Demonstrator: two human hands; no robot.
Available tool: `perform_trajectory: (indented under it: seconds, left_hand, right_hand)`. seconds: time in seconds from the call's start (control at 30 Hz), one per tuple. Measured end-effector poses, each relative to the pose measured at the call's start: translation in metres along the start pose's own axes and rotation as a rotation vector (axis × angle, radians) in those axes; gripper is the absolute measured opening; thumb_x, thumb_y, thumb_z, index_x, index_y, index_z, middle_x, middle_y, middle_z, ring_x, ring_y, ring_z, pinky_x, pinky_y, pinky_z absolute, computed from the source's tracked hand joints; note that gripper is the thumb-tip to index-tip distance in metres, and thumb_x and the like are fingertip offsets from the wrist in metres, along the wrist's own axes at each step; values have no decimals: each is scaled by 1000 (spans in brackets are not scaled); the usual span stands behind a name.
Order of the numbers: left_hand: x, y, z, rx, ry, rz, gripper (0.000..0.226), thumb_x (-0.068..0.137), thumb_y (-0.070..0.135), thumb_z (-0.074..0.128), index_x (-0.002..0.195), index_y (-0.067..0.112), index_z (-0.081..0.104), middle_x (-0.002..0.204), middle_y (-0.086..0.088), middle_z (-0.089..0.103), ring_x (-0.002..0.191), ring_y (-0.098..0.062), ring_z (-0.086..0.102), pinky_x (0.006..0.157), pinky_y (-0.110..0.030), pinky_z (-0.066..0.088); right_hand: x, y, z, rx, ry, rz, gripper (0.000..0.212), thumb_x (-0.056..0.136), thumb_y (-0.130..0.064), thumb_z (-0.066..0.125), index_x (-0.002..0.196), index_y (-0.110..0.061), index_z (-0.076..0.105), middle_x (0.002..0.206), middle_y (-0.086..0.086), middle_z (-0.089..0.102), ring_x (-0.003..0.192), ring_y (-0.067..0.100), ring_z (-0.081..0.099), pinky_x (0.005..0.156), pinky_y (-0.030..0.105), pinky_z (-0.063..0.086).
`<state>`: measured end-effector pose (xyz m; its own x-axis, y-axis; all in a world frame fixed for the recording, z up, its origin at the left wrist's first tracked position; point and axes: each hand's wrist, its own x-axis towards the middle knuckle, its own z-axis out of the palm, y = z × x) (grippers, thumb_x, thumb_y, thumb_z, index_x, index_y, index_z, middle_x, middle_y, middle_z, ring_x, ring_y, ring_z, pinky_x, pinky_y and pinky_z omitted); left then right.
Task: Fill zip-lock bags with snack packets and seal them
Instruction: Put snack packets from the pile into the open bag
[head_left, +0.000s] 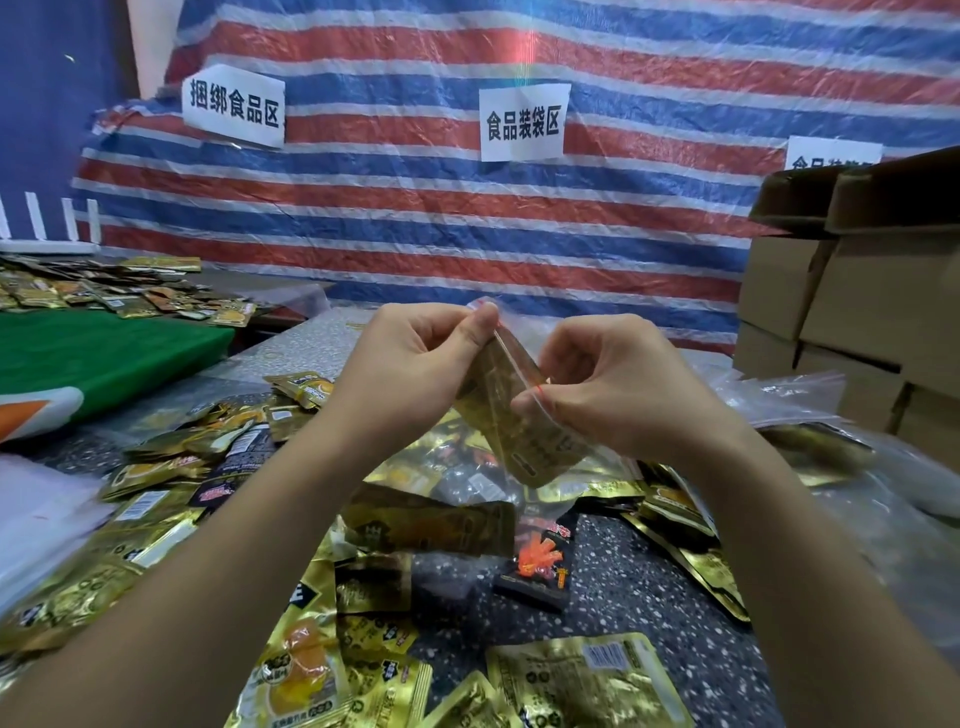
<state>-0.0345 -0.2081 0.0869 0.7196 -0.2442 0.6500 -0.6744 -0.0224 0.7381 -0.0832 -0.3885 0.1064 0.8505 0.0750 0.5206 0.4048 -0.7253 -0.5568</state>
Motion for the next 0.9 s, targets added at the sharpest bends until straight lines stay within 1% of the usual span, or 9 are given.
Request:
perform_trajectory:
  seconds: [0.1, 0.2, 0.3, 0.37, 0.57, 0.63, 0.73, 0.83, 0.9]
  left_hand:
    - [0, -1, 0, -43, 12, -19, 39, 99, 33, 53, 84, 3, 74, 81, -21, 71, 66, -23, 66, 68, -45, 57]
    - [1, -2, 0, -72, 26, -36, 38, 99, 34, 53, 82, 7, 74, 78, -13, 73, 65, -13, 65, 63, -31, 56]
    - [1, -2, 2, -101, 45, -39, 35, 99, 32, 53, 85, 8, 75, 76, -5, 75, 65, -9, 68, 58, -24, 56]
    - [1, -1, 2, -120, 52, -47, 35, 99, 32, 53, 83, 10, 74, 73, -1, 75, 62, -7, 68, 56, -19, 53]
    - [2, 1, 2, -183, 73, -81, 35, 100, 31, 52, 75, 15, 71, 73, 3, 74, 64, -17, 71, 55, -21, 54]
    - [2, 1, 2, -179, 80, -85, 35, 100, 32, 51, 76, 14, 70, 74, 3, 74, 63, -17, 71, 56, -22, 54]
    - [2, 3, 2, -203, 83, -86, 35, 100, 32, 51, 77, 13, 70, 75, 2, 74, 63, -18, 72, 56, -23, 54]
    - [2, 4, 3, -230, 88, -87, 35, 100, 33, 50, 78, 14, 70, 75, 1, 74, 64, -20, 72, 54, -21, 54]
    - [1, 5, 3, -260, 91, -99, 33, 100, 33, 50, 82, 13, 69, 76, -1, 74, 64, -21, 72, 53, -22, 54]
  right_hand:
    - [0, 1, -1, 27, 2, -17, 31, 68, -22, 90, 67, -9, 62, 54, -10, 50, 51, 2, 42, 46, 18, 37]
    - [0, 2, -6, 64, -41, -28, 27, 72, -21, 88, 66, -14, 62, 54, -12, 52, 51, 0, 44, 48, 16, 39]
    - [-1, 5, -12, 50, -82, -40, 21, 79, -20, 83, 71, -12, 65, 58, -8, 57, 53, 3, 48, 51, 18, 42]
    - [0, 7, -13, 47, -54, -47, 18, 82, -17, 80, 71, -12, 66, 59, -4, 61, 53, 3, 52, 51, 17, 43]
    - [4, 8, -5, 41, 107, -61, 22, 83, -21, 79, 72, -7, 66, 67, 20, 62, 54, 8, 44, 51, 23, 36]
    - [4, 7, -2, 28, 147, -67, 23, 84, -22, 79, 71, -9, 66, 64, 17, 61, 54, 8, 42, 51, 24, 35]
    - [3, 4, -4, 26, 184, -88, 21, 86, -22, 77, 72, -12, 66, 56, 1, 55, 50, 4, 40, 47, 20, 34]
    - [2, -1, -7, 32, 198, -85, 18, 90, -22, 73, 75, -13, 67, 62, 6, 61, 52, 13, 52, 52, 31, 45]
    - [2, -5, -10, 4, 160, -46, 17, 93, -26, 68, 80, -15, 67, 70, 5, 66, 60, 14, 63, 60, 32, 52]
